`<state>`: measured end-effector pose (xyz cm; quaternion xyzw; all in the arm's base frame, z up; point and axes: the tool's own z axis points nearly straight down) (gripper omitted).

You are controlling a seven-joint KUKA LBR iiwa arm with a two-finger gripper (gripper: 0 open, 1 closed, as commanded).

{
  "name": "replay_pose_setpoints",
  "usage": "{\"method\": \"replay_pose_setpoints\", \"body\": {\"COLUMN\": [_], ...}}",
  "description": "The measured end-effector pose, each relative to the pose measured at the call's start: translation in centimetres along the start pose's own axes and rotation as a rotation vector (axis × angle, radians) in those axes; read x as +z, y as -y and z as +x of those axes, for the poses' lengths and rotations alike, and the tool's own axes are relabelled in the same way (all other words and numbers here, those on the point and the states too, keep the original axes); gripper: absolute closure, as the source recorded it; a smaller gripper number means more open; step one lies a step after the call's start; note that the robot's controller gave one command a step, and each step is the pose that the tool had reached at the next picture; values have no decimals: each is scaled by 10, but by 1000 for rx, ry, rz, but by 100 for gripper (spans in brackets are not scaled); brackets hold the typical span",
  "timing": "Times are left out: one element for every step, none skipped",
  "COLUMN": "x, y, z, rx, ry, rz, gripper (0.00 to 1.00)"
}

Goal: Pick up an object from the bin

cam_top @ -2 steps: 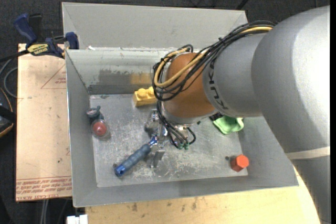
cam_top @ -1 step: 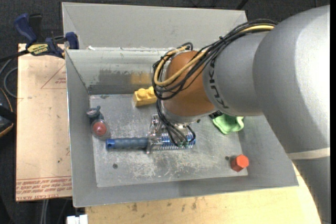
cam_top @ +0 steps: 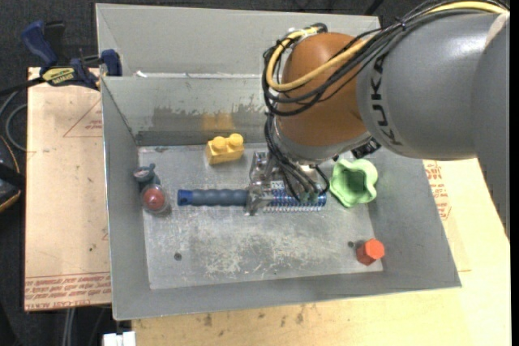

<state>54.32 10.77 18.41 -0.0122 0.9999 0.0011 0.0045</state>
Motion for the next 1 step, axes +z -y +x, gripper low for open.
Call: {"method": "replay_pose_setpoints", "body": {"x": [-85], "y": [-13], "z": [5], "rx": [-235], "ry": [-3], "rz": [0], "gripper": [100]}}
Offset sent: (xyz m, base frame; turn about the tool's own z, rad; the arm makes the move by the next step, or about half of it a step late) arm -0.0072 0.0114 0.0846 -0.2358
